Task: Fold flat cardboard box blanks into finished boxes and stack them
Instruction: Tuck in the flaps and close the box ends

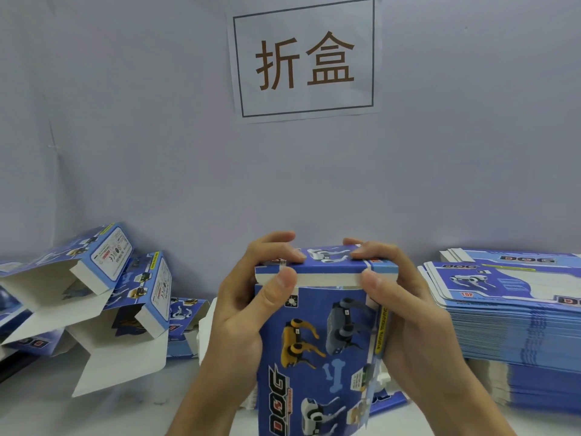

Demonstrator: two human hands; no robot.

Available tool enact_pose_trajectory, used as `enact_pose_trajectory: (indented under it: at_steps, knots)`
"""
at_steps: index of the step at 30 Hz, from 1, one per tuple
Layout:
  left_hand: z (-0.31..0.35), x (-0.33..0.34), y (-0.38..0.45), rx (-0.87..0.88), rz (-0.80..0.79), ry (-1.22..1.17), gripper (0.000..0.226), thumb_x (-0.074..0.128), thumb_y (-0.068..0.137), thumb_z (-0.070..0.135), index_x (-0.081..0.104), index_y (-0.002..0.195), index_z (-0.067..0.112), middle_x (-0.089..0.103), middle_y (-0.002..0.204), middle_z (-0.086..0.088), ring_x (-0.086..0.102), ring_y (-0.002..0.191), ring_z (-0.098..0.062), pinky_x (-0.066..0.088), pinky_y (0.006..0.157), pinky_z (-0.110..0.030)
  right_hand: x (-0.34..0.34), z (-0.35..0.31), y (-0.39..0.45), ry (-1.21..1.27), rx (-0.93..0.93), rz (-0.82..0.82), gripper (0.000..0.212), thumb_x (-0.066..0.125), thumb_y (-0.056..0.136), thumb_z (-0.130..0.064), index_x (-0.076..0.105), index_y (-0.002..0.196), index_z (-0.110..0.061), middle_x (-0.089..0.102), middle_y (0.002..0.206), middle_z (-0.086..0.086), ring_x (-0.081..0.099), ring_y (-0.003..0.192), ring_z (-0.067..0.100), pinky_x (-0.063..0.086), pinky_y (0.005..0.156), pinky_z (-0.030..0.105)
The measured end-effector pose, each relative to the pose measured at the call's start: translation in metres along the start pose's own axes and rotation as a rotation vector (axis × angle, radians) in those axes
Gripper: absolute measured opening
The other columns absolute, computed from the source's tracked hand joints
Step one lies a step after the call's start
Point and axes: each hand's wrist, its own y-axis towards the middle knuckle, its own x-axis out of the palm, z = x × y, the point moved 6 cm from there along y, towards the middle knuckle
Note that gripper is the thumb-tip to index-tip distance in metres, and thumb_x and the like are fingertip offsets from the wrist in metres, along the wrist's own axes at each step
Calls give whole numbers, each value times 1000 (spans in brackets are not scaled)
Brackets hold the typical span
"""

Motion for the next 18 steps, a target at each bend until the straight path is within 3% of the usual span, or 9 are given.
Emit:
enact_pose_trajectory:
  at_steps: [4,6,8,11,14,18]
  knots:
    - [1,4,0,-8,-17,-24,33,74,80,55,72,97,26,59,135,4,64,120,-24,61,70,-34,-5,-1,-1,23,48,-7,13,71,70,-19,73,83,-21,63,132,-1,69,110,32,62,73,45]
    - [1,4,0,-5,12,-25,32,71,82,55,73,94,25,60,135,4,64,120,-26,61,71,-33,-4,-2,-1,16,62,-36,16,78,71,-23,73,86,-21,63,132,-1,69,111,32,62,73,45]
    - [1,2,0,-3,55,-44,23,68,87,48,74,89,26,62,132,4,66,117,-25,61,70,-32,-3,-1,1,22,64,-57,16,77,74,-26,72,88,-19,64,131,0,69,111,31,61,73,40]
    - [-1,1,1,-1,74,-50,20,59,87,38,74,86,25,65,129,3,68,113,-25,60,69,-31,-3,-5,5,26,44,-16,17,58,80,-22,73,83,-15,70,118,2,74,98,25,60,66,28]
    - [-1,0,2,-4,72,-55,14,64,88,35,72,87,23,64,129,0,68,112,-28,60,70,-32,-1,-5,3,18,52,-24,16,63,78,-26,74,86,-17,68,122,0,72,105,28,61,70,36]
    - [-3,-6,4,-33,108,-30,23,59,79,43,70,85,25,65,127,0,68,111,-31,63,73,-39,-1,-4,2,-19,36,10,14,67,74,-26,77,82,-21,63,129,-5,67,115,25,61,74,40]
